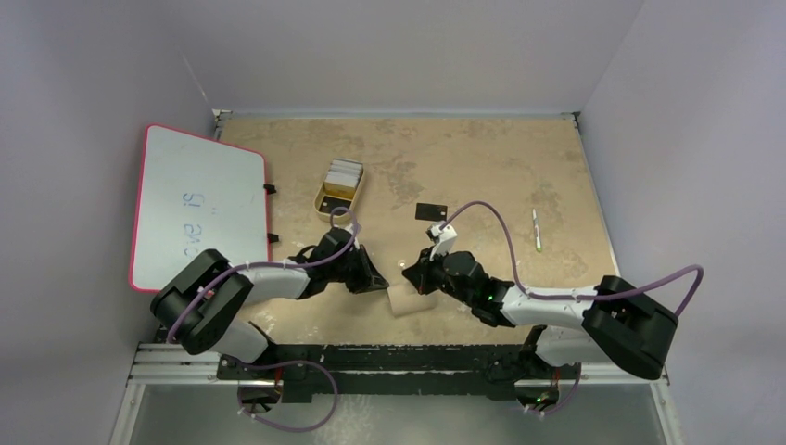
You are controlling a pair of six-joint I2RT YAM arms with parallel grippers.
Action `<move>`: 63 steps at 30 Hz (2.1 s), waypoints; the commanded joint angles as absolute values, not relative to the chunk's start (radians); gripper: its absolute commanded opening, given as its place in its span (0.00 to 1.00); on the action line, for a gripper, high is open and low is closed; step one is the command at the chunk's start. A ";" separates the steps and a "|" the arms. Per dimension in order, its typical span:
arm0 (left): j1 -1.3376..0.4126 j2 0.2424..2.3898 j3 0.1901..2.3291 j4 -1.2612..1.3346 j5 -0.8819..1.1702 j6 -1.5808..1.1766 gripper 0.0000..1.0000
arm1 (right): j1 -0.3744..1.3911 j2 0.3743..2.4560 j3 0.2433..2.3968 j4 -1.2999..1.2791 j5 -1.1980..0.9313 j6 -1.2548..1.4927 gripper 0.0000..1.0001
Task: Put the credit cards into the card holder
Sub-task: Close the card holder at the center of the board.
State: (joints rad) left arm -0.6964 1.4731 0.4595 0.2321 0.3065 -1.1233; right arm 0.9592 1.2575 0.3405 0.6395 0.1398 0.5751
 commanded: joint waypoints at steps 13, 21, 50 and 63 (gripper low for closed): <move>-0.702 1.206 0.526 0.102 0.246 -1.086 0.00 | 0.915 1.481 0.661 0.806 0.041 0.352 0.00; -0.703 1.209 0.558 0.024 0.200 -1.026 0.00 | 0.902 1.522 0.622 0.949 0.003 0.482 0.00; -0.577 1.341 0.779 -0.216 -0.023 -0.825 0.62 | 0.718 1.515 0.333 0.708 0.028 0.669 0.00; -0.527 1.483 0.767 -0.139 0.019 -0.828 0.66 | 0.718 1.528 0.345 0.729 0.011 0.664 0.00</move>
